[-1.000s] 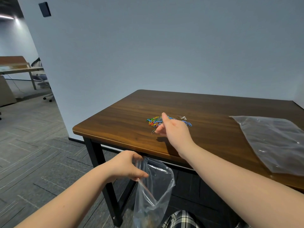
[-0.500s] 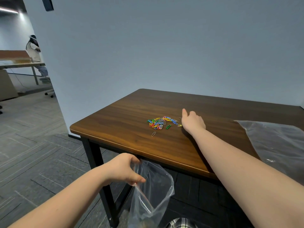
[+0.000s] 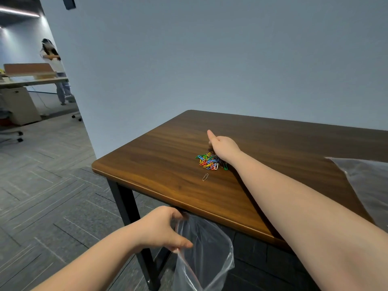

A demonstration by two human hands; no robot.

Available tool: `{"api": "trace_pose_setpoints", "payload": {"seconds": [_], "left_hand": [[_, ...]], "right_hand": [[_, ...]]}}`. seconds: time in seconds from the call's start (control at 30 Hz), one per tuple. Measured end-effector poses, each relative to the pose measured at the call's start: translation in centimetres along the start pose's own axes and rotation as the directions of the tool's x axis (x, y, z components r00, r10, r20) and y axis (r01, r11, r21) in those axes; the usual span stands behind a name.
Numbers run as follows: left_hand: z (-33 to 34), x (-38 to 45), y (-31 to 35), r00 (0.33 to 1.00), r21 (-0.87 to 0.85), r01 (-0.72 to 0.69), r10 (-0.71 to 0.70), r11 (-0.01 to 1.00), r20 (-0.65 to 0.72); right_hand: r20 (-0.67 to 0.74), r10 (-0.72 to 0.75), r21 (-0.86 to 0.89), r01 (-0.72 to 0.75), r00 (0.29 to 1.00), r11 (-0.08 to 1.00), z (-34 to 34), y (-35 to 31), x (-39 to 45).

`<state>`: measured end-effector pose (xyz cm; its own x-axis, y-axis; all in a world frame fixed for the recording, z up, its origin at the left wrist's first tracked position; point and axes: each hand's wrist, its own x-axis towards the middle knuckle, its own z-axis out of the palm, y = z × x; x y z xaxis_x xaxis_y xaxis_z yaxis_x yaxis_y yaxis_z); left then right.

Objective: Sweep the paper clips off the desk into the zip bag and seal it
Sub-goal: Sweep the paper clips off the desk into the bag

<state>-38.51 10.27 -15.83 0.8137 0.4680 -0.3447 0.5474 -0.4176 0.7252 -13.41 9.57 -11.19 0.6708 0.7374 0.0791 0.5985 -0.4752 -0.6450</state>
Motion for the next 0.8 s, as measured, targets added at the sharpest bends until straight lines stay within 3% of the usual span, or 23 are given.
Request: {"api": "trace_pose_setpoints", "payload": {"seconds": [0.27, 0.5, 0.8], "left_hand": [[0.8, 0.5, 0.0, 1.000, -0.038, 0.024, -0.025, 0.999, -0.018], [0.8, 0.5, 0.1, 0.999, -0.032, 0.029, -0.029, 0.999, -0.018], [1.3, 0.1, 0.6, 0.999, -0.066, 0.013, -0.015, 0.998, -0.039]], "right_hand": [[0.241, -0.176, 0.089, 0.158, 0.954, 0.983, 0.0, -0.3, -0.7], [0.299, -0.234, 0.157, 0.195, 0.925, 0.968, -0.9, -0.1, -2.8], [0.270, -0.275, 0.164, 0.238, 0.923, 0.957, -1.3, 0.3, -6.9]]}}
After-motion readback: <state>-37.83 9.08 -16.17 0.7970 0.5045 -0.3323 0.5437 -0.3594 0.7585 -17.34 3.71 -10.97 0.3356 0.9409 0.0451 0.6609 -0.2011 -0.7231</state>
